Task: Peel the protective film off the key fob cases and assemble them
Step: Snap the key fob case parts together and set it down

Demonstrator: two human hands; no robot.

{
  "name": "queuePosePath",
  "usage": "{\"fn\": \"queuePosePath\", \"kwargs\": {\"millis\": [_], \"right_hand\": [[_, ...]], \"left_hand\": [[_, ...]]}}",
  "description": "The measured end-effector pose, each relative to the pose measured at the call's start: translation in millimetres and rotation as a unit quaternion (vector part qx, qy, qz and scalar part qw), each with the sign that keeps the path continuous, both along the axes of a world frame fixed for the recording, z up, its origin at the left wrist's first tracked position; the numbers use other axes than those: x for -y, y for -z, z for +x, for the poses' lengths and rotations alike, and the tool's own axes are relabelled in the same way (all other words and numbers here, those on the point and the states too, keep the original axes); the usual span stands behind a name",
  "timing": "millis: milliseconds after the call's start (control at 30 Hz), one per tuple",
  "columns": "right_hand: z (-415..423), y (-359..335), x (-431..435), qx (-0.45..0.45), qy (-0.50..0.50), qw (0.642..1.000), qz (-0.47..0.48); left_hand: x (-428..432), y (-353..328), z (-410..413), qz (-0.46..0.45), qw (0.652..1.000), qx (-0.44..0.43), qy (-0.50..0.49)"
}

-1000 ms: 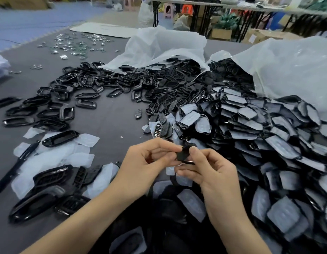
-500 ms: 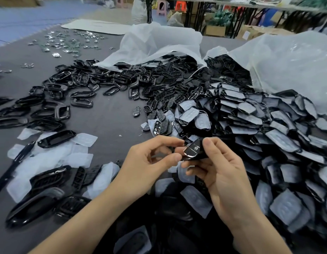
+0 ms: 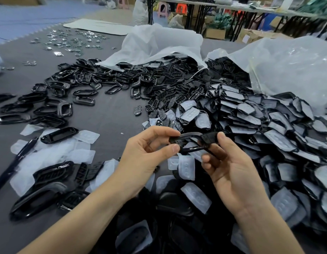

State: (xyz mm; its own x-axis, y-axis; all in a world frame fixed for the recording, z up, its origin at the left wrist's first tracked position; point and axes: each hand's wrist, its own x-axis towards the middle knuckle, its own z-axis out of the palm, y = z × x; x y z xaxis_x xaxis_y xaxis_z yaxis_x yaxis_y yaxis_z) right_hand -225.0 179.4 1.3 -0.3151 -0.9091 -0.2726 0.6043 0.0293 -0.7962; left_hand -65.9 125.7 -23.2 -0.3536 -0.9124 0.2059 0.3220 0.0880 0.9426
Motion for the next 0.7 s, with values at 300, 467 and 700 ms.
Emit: {"fn": "queuePosePath", "kwargs": {"millis": [300, 467, 700], "right_hand": [[-1.7, 0.9, -0.9, -0.049, 0.024, 0.998, -0.026], [-2.1, -0.1, -2.5, -0.085, 0.022, 0.995, -0.055], [0.6, -2.9, -3.8, -0.105, 0.013, 0.992, -0.067]], "left_hand": [[0.5, -2.7, -1.4, 0.042, 0.998, -0.017, -0.036], [0.2, -5.0, -3.9, 0.087, 0.991, -0.088, -0.055], [-0.2, -8.7, -2.4, 0.096, 0.988, -0.106, -0.061]]}}
